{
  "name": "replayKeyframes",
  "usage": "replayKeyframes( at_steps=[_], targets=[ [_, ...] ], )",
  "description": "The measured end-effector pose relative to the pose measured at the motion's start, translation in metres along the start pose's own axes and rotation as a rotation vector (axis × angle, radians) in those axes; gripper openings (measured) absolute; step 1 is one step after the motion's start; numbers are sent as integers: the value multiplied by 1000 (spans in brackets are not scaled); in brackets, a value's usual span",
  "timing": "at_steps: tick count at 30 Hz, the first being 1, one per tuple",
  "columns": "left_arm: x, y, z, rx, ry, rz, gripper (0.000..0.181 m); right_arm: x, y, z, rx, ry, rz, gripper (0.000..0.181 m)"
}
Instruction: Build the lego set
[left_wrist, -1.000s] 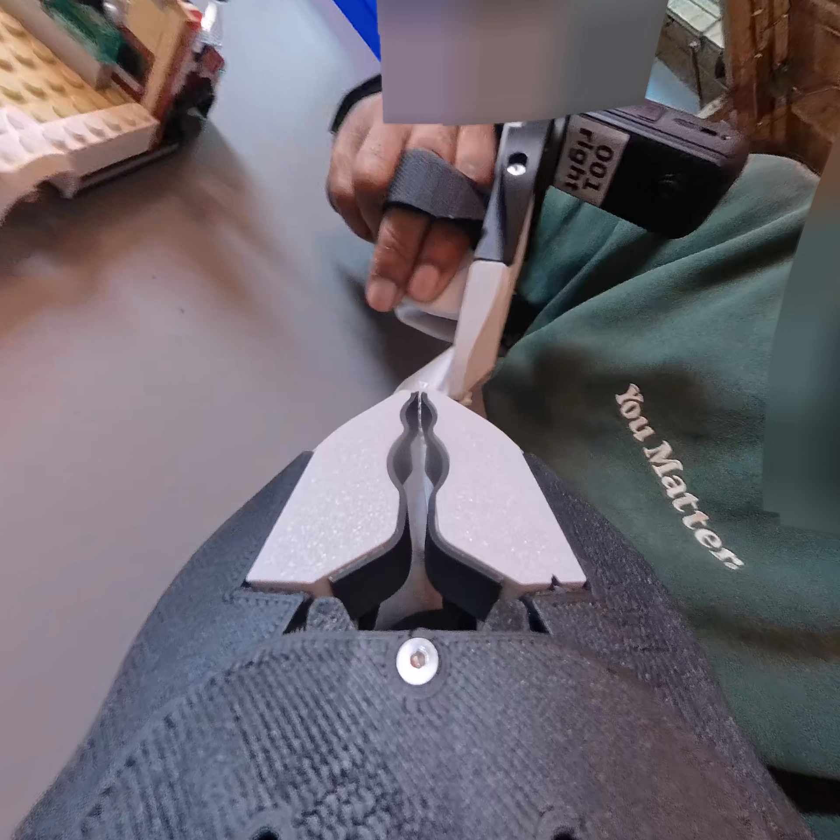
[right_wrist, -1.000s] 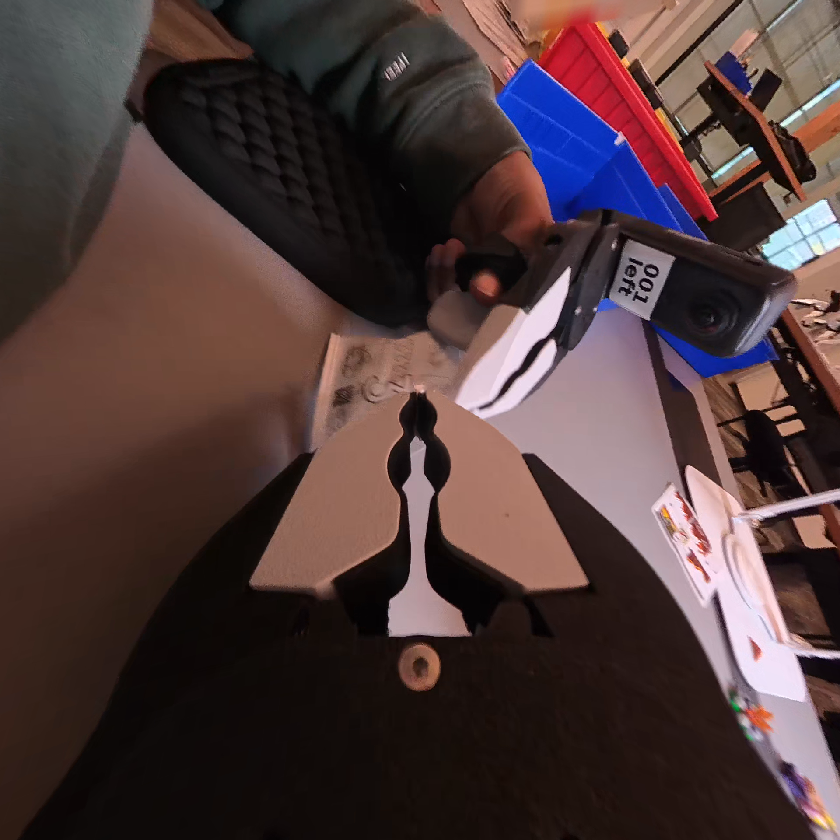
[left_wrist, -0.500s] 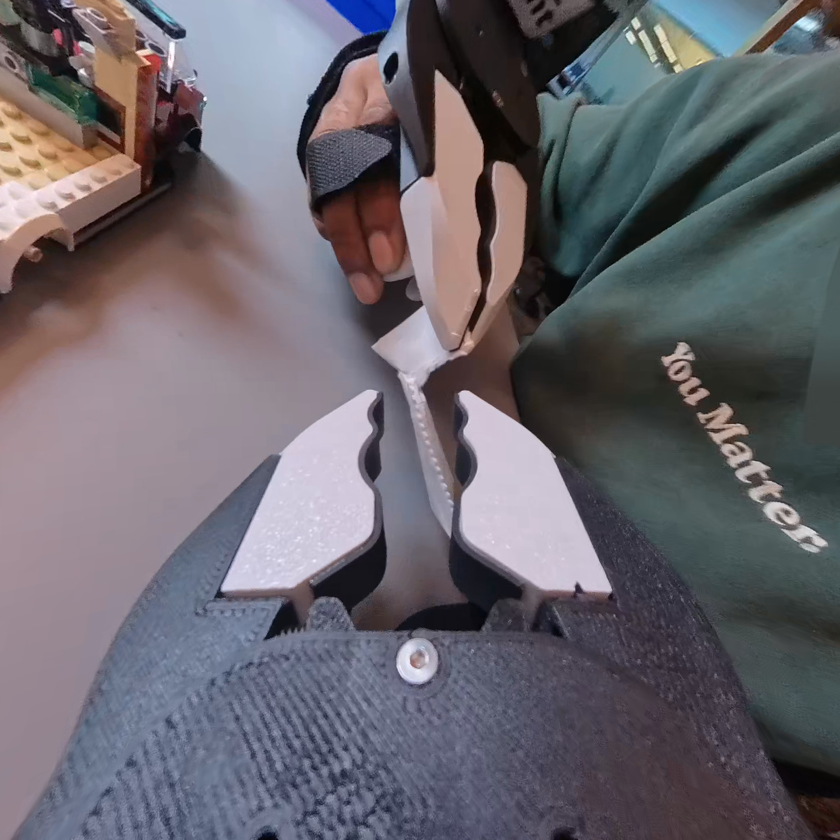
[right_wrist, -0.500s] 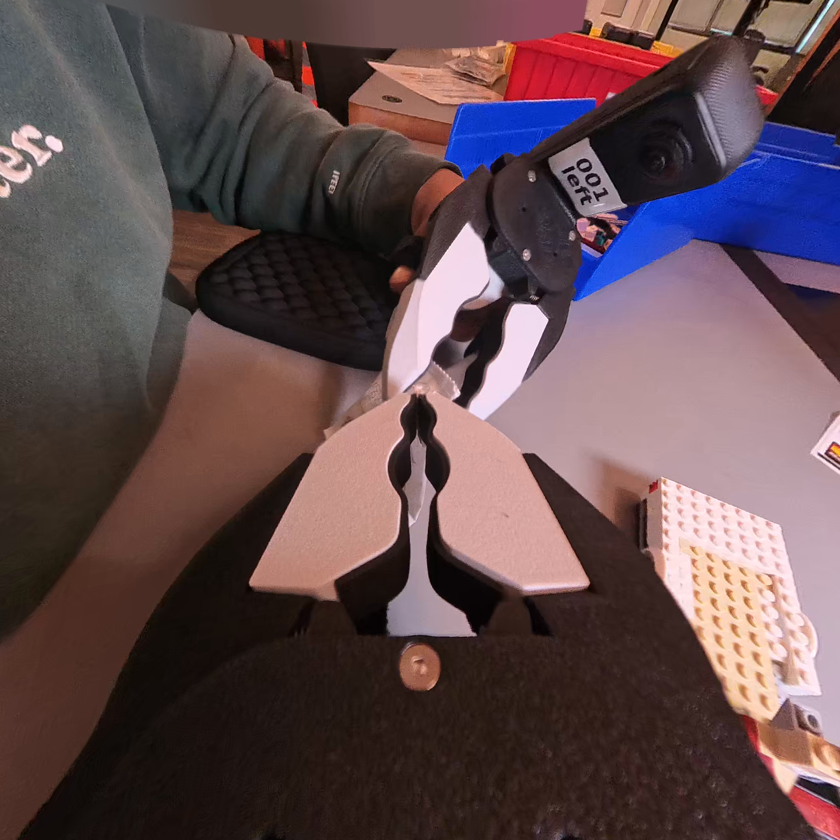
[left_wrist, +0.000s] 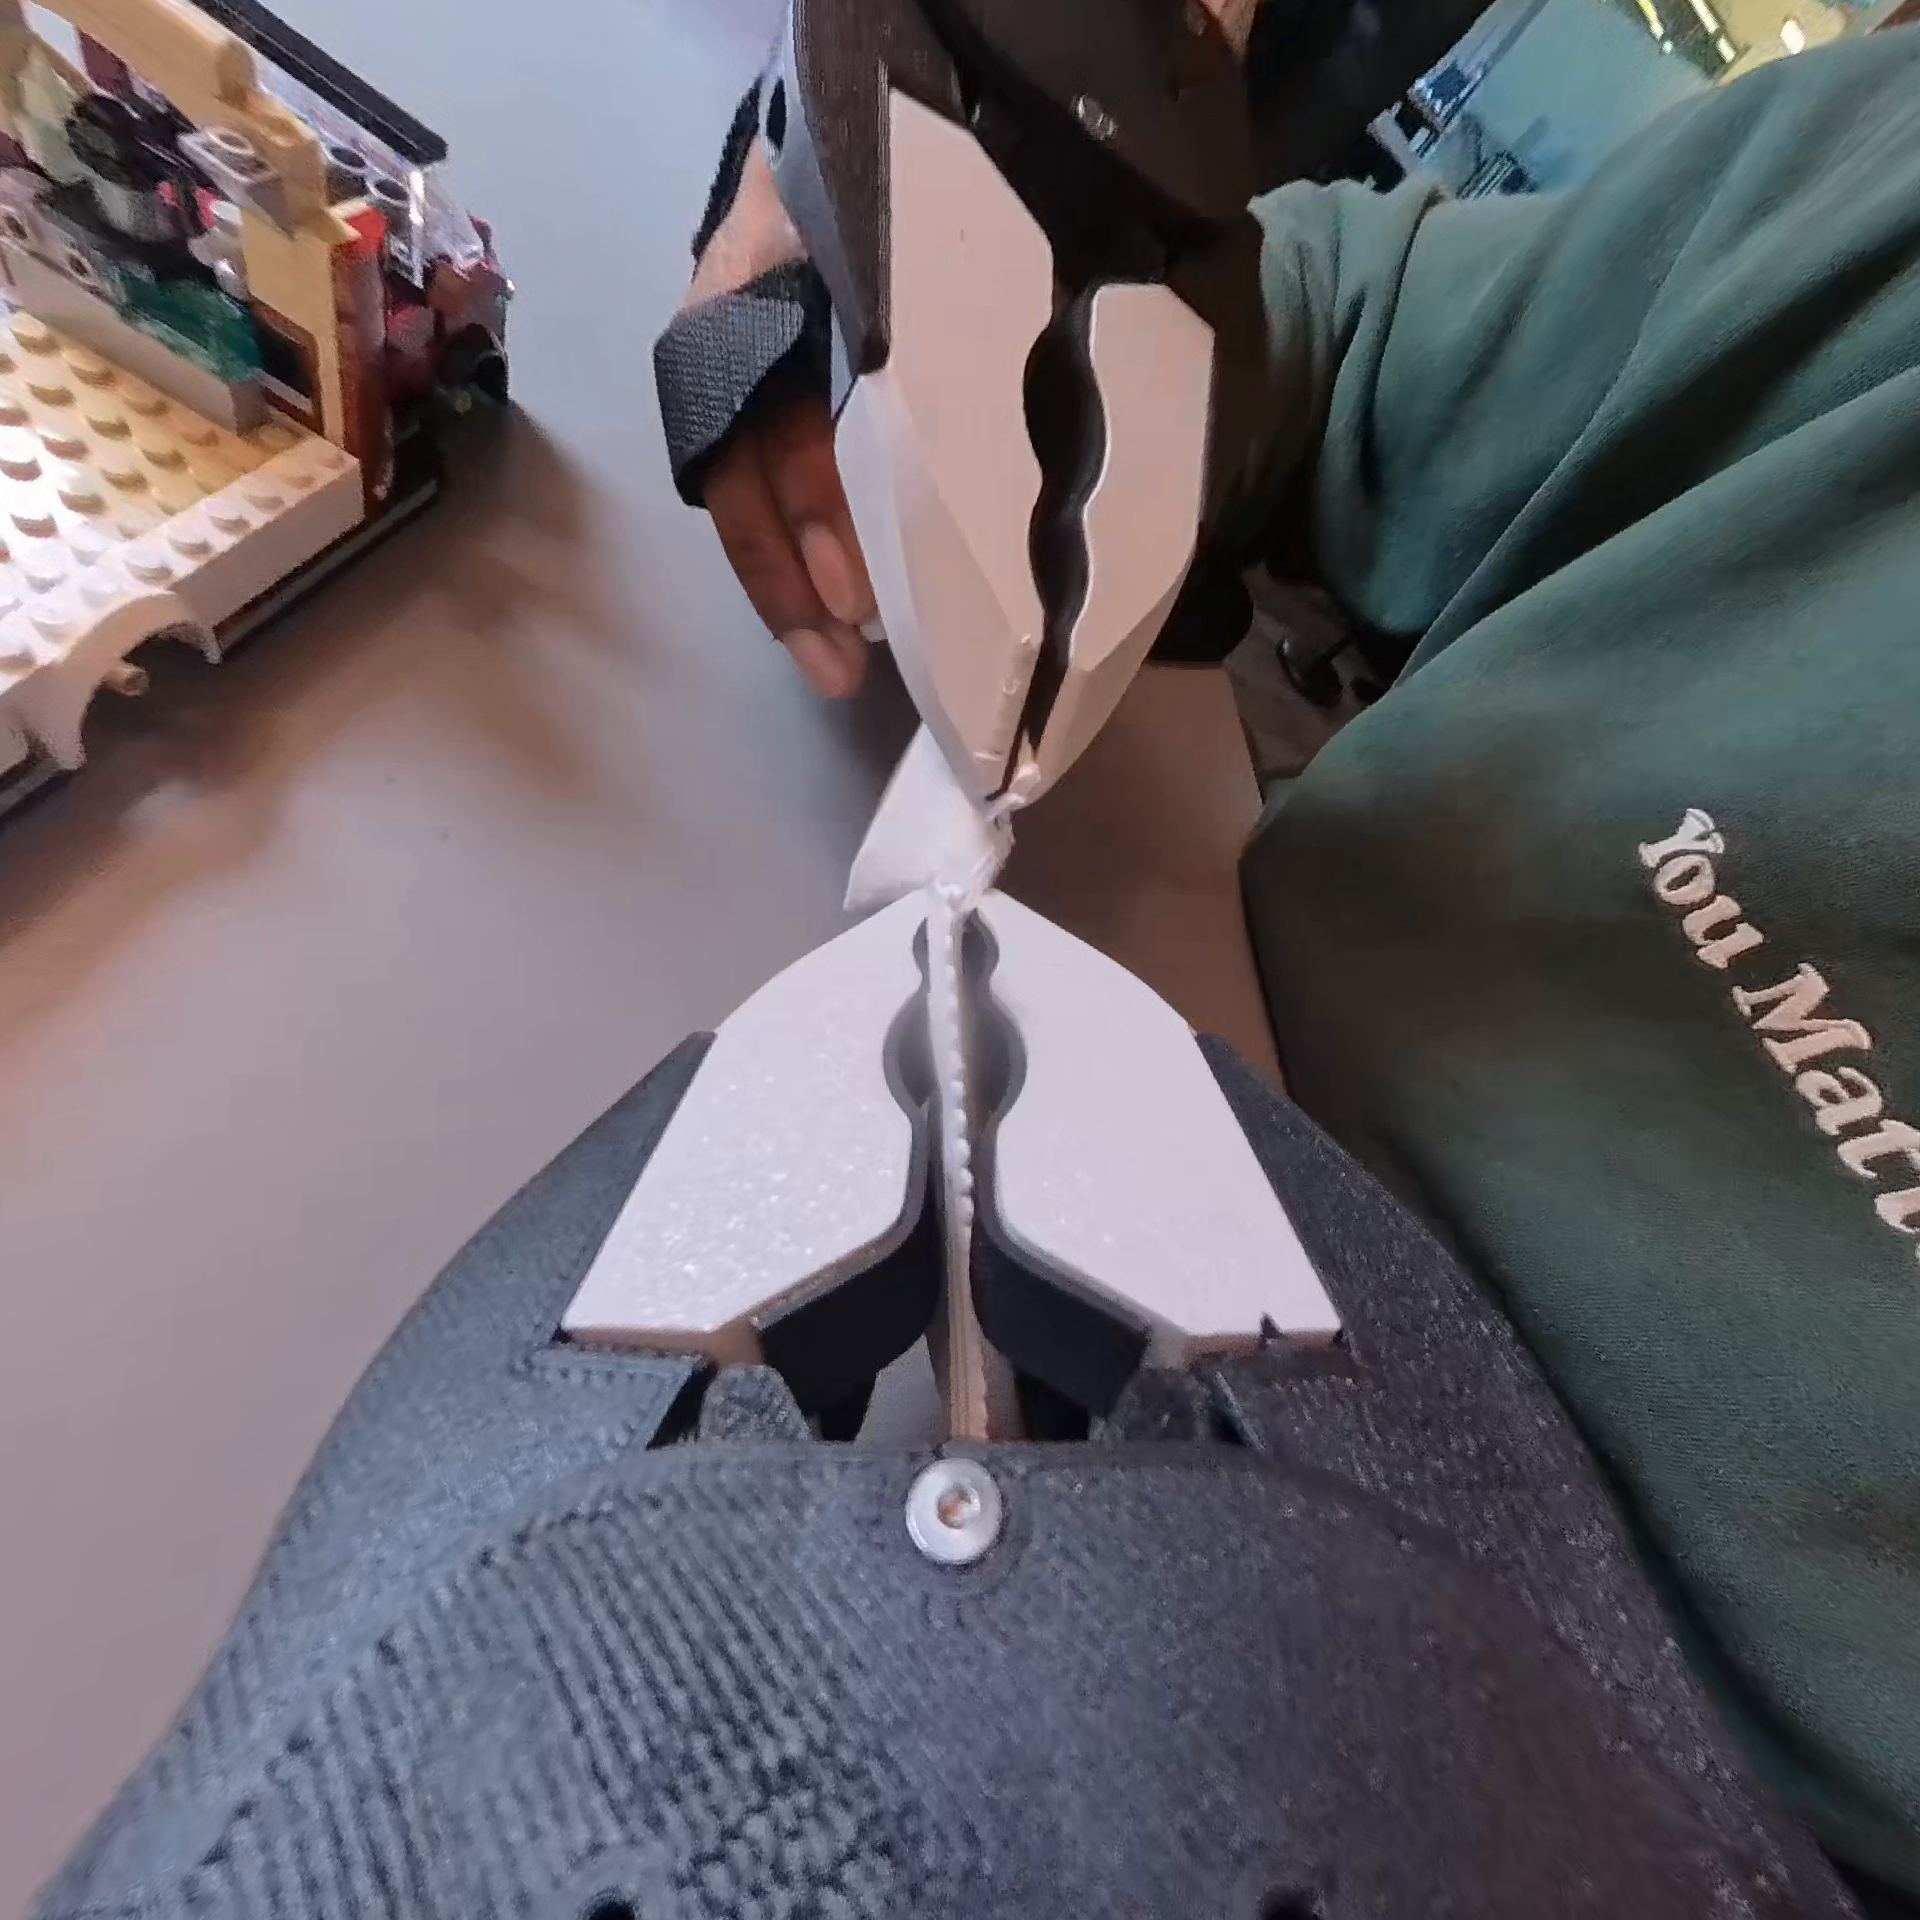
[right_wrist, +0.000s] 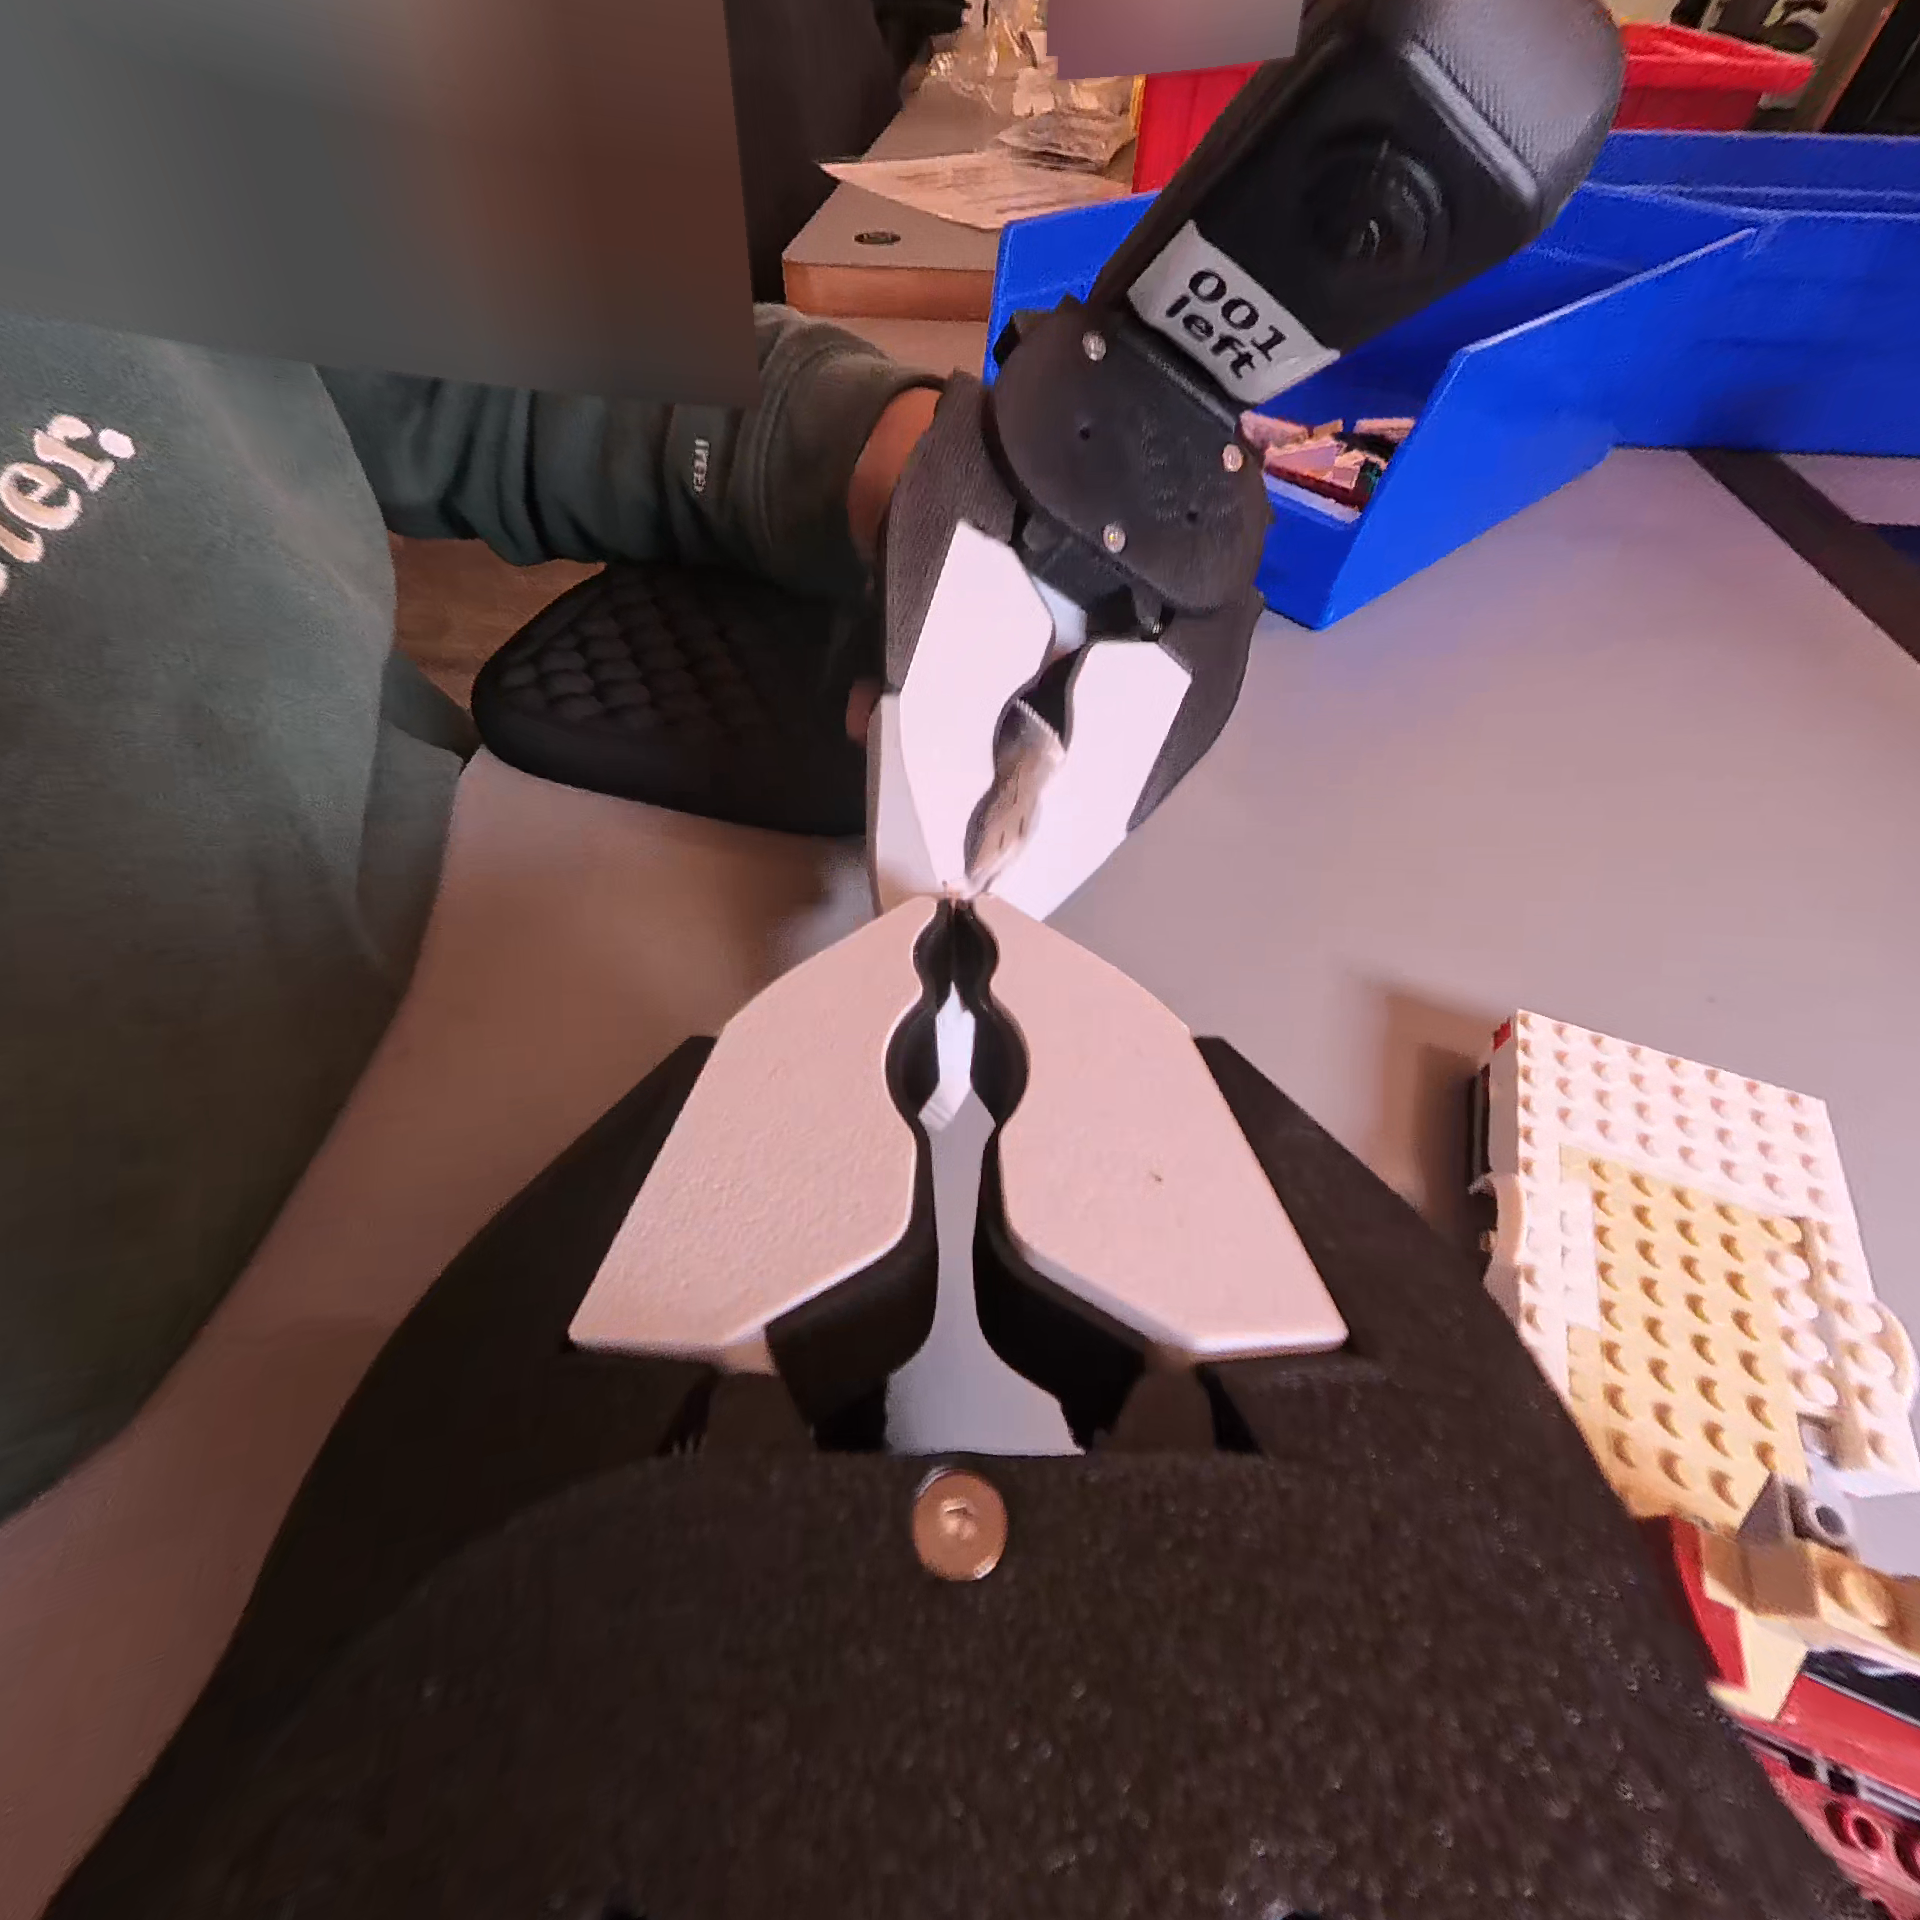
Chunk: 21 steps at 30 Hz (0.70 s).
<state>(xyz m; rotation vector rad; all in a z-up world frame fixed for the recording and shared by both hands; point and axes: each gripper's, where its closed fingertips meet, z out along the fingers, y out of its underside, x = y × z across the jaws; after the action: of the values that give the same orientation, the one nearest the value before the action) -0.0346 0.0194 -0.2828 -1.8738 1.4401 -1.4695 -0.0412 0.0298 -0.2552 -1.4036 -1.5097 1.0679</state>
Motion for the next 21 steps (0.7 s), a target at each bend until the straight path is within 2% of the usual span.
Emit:
replayKeyframes(
  at_steps=[4,8,21],
  targets=[
    [5,1,-5,9,48,-11,1,0,1,-2,-1,-18,12,0],
    [-2,-1,-27,57,51,-41,1,9,3,-19,14,9,44,0],
    [-9,-4,-39,93,59,-67,1,7,4,-37,3,-25,49,0]
  ],
)
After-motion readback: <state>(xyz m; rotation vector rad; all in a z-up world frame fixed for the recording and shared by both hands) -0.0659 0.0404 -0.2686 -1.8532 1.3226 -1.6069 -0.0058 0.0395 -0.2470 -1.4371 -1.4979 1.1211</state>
